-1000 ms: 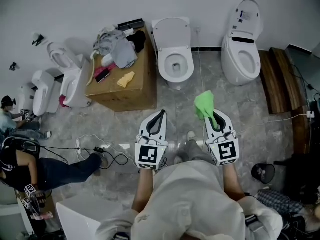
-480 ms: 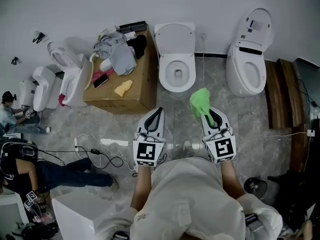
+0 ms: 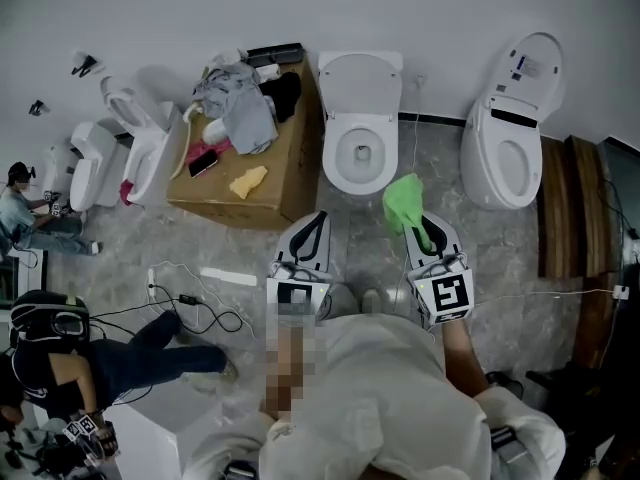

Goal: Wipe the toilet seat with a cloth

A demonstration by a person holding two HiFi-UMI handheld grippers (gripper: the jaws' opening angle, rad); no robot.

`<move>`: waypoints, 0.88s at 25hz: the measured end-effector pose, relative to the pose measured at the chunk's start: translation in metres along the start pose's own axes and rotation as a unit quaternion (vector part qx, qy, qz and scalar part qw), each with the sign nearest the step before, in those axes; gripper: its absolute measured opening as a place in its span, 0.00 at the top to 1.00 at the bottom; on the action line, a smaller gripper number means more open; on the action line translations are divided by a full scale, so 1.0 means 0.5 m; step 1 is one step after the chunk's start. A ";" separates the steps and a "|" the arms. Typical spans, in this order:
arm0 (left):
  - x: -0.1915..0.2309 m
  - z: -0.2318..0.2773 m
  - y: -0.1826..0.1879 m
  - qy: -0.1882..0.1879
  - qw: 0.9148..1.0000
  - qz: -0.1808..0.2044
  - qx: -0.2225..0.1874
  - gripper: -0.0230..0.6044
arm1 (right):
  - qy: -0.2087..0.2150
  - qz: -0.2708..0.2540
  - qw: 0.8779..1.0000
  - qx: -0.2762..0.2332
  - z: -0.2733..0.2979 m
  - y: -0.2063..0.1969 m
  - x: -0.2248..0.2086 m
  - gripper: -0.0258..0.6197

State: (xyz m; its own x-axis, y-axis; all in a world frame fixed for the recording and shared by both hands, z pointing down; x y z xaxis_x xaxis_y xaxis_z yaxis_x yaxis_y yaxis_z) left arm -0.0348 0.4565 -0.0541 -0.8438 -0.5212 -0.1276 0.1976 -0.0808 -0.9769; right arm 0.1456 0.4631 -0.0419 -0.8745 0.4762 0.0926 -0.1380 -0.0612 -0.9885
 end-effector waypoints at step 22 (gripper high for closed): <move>0.222 0.294 -0.003 -0.052 0.999 -0.010 -0.013 0.94 | -0.051 -0.012 0.998 0.021 0.315 0.016 -0.106 0.89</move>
State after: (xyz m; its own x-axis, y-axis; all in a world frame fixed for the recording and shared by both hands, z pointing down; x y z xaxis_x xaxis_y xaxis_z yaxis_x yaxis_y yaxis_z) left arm -0.0554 0.2737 -0.0419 -0.7905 -0.6056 -0.0914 0.1673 -0.0699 -0.9834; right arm 0.1175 0.2991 -0.0357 -0.9132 0.3860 0.1305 -0.1777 -0.0890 -0.9801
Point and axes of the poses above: the fingertips, and each gripper's own axes: z forward along the fingers, x to its left, y out of its top, the point moved 3 cm from there along -z, backward along the fingers, and after that the axes turned 1 degree about x, right-handed, at the moved point
